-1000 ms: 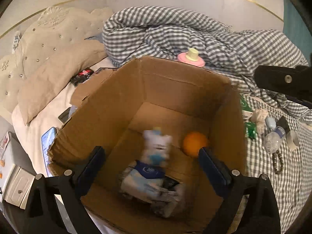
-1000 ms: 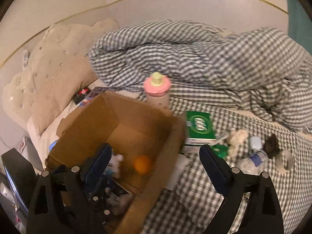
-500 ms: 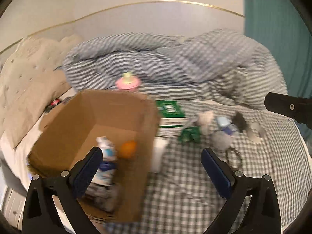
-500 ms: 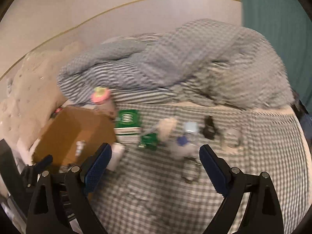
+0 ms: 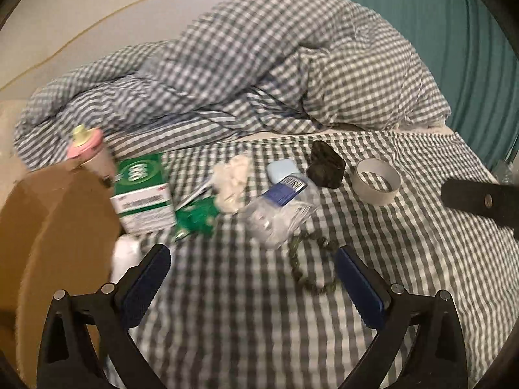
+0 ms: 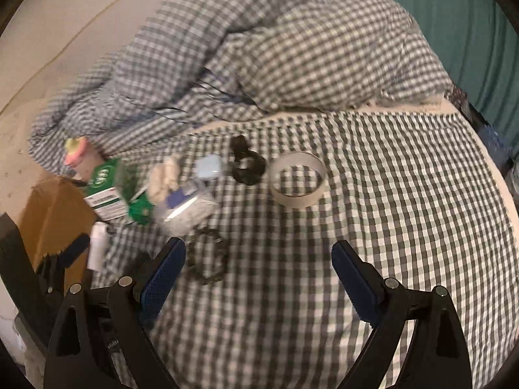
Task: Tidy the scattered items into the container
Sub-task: 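Grasp the white tape roll with the right gripper while the left reaches toward the bottles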
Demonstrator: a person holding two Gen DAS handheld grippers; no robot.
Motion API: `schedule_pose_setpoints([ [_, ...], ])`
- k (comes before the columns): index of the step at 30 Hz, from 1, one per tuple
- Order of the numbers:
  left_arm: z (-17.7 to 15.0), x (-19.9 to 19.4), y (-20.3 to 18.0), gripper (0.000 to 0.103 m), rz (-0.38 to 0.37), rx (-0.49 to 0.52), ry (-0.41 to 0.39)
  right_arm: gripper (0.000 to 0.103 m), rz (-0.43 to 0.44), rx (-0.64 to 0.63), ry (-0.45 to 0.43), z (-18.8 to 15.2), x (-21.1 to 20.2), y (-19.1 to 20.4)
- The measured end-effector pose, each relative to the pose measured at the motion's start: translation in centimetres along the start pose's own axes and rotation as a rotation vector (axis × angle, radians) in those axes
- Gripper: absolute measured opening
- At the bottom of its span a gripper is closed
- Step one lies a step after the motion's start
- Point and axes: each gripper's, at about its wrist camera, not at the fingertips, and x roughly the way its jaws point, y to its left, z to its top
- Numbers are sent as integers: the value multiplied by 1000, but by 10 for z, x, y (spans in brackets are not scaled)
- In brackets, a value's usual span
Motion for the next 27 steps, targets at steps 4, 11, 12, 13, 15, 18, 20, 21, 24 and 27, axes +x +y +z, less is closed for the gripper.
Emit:
schedule_pose_setpoints([
  [4, 13, 42, -12, 103, -5, 39, -6, 92, -32, -1, 28, 12, 32, -14],
  [11, 23, 111, -15, 103, -19, 125, 30, 92, -40, -2, 82, 30, 86, -28],
  [12, 24, 116, -16, 103, -20, 137, 29, 92, -44, 1, 87, 31, 91, -29],
  [13, 24, 121, -17, 103, -32, 144, 24, 92, -50, 6, 91, 33, 96, -31],
  [15, 26, 127, -19, 103, -59, 147, 25, 92, -59, 15, 98, 37, 106, -36],
  [18, 25, 135, -26, 103, -62, 178, 37, 92, -70, 25, 109, 43, 120, -41],
  [20, 21, 144, -32, 103, -56, 216, 59, 92, -76, 24, 118, 47, 130, -41],
  [21, 21, 147, -34, 93, -59, 224, 73, 92, -77, 21, 126, 48, 136, -41],
  [24, 18, 152, -34, 72, -88, 201, 99, 92, -63, 24, 170, 51, 160, -42],
  [27, 18, 150, -33, 71, -98, 183, 117, 92, -93, 20, 181, 53, 173, -43],
])
